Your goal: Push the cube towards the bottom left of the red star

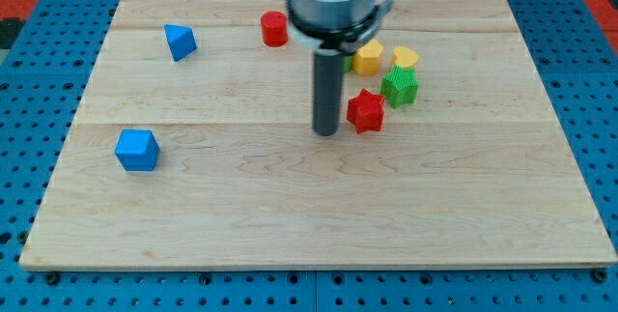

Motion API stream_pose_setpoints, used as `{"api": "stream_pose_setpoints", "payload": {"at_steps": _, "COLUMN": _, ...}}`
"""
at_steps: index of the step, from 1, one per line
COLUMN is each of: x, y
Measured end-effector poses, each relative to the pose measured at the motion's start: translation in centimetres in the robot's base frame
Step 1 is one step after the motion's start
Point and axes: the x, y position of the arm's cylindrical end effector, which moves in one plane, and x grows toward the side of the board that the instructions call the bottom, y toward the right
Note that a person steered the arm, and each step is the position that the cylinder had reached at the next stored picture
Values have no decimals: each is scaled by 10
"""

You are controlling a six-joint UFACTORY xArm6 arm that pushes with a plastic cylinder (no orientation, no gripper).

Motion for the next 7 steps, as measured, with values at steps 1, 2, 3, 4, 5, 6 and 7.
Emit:
{"api": "stream_pose_setpoints", "payload": {"at_steps": 1, "x": 28, "y": -74}}
{"api": "stream_pose_setpoints", "payload": {"at_steps": 2, "x": 46, "y": -151}}
{"api": "stream_pose_setpoints", "payload": {"at_steps": 3, "x": 75, "y": -232}}
{"api": "stream_pose_setpoints", "payload": {"at_steps": 4, "x": 56, "y": -288}}
{"api": "stream_pose_setpoints", "payload": {"at_steps": 5, "x": 10, "y": -268}}
{"api": "stream_pose_setpoints", "payload": {"at_steps": 6, "x": 8, "y": -165}}
{"api": "stream_pose_setpoints", "payload": {"at_steps": 7, "x": 8, "y": -82}}
